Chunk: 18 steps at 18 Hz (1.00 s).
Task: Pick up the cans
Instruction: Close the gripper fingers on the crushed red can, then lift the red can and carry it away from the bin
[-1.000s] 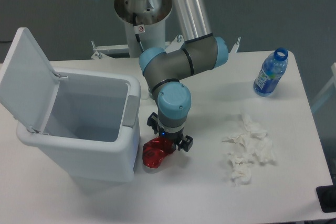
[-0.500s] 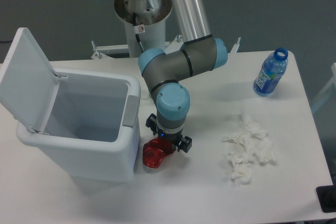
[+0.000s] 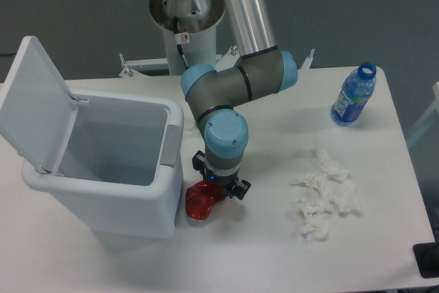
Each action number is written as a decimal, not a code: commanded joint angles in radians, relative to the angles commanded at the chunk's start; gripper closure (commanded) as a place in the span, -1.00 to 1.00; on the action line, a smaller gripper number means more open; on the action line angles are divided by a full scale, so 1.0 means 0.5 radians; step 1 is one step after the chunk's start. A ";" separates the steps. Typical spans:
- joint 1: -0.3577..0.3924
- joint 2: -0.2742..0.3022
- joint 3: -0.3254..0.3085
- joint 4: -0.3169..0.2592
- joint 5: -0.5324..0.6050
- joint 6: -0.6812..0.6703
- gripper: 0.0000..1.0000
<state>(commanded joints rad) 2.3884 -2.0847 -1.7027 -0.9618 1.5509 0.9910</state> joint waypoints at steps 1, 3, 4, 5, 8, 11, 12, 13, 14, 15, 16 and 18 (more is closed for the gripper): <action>0.000 0.000 0.003 -0.003 0.000 0.003 -0.46; 0.000 0.000 0.003 -0.003 0.003 0.006 -0.36; 0.000 0.000 0.006 -0.003 0.003 0.009 -0.31; 0.000 0.000 0.009 -0.003 0.003 0.009 -0.27; 0.000 0.000 0.012 -0.003 0.003 0.009 -0.25; 0.000 0.000 0.012 -0.003 0.003 0.006 -0.17; 0.000 0.000 0.012 -0.003 0.003 0.006 -0.13; 0.000 0.000 0.012 -0.003 0.003 0.006 -0.11; 0.000 0.000 0.012 -0.003 0.003 0.009 -0.11; 0.000 0.003 0.015 -0.003 0.003 0.012 -0.10; 0.000 0.003 0.024 -0.003 0.003 0.012 -0.10; 0.003 0.006 0.046 -0.003 0.000 0.024 -0.10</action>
<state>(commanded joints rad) 2.3899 -2.0816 -1.6798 -0.9633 1.5509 1.0032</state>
